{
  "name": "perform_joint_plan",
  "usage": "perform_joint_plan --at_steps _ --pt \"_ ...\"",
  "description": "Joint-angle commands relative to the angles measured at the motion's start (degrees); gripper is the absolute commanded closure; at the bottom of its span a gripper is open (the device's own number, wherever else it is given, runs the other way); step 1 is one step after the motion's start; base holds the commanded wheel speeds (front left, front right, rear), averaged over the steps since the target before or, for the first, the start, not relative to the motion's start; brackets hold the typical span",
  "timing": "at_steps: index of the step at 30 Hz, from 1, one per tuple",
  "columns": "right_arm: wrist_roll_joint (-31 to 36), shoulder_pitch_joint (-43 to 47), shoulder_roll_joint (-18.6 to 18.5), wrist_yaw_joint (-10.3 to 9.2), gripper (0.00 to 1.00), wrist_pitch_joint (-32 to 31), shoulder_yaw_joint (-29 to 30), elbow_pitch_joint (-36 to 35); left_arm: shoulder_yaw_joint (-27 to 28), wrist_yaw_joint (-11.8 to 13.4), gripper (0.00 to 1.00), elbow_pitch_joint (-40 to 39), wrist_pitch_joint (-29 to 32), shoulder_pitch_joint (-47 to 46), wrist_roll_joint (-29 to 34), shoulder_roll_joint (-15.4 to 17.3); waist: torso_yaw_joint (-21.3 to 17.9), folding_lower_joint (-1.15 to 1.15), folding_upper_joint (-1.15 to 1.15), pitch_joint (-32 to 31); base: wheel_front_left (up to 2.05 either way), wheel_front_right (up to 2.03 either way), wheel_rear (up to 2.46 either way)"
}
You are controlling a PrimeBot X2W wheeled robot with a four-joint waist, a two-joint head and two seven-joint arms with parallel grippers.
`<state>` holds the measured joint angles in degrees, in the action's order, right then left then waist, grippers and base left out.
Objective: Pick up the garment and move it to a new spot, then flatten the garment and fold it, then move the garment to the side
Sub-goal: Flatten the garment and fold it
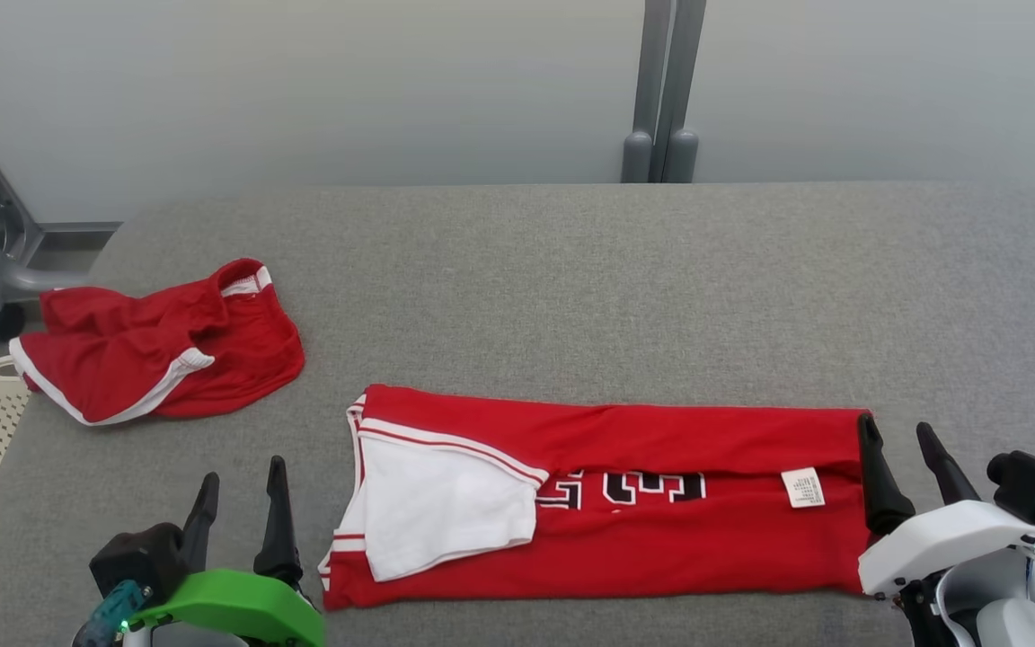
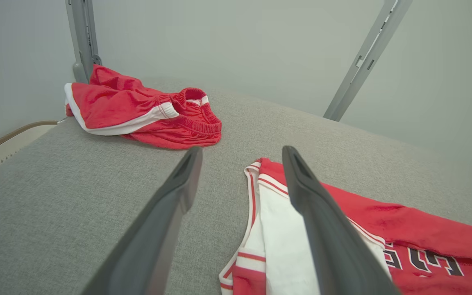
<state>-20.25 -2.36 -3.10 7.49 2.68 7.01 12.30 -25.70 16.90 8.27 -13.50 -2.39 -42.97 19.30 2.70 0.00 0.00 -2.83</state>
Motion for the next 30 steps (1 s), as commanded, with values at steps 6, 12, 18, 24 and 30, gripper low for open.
perform_joint_plan --at_steps 6,12,18,24,30 --pt "-0.4 1.2 0.2 0.00 0.00 1.1 -2.1 0.4 3.5 -3.8 0.00 1.1 -1.5 -0.8 -0.3 -1.3 0.6 0.00 0.00 -1.5 0.00 0.00 0.00" --pt "0.8 2.5 0.1 0.00 0.00 2.1 -6.8 0.4 5.9 -9.3 0.00 2.6 -1.7 -0.3 4.5 -1.9 1.1 0.00 0.00 -2.0 0.00 0.00 0.00" --pt "2.3 4.8 0.1 0.00 0.00 2.9 -7.8 -0.2 5.2 -11.9 0.00 5.6 -1.7 0.6 7.2 -2.0 1.5 0.00 0.00 -2.7 0.00 0.00 0.00" --pt "3.1 7.0 0.1 0.00 0.00 2.2 -8.0 -0.9 5.5 -12.2 0.00 6.7 -1.7 2.3 7.4 -2.9 1.7 0.00 0.00 -3.1 0.00 0.00 0.00" --pt "3.8 7.6 0.1 0.00 0.00 2.0 -7.7 -1.5 5.8 -13.1 0.00 7.1 -1.7 2.2 6.1 -3.1 1.5 0.00 0.00 -2.7 0.00 0.00 0.00"
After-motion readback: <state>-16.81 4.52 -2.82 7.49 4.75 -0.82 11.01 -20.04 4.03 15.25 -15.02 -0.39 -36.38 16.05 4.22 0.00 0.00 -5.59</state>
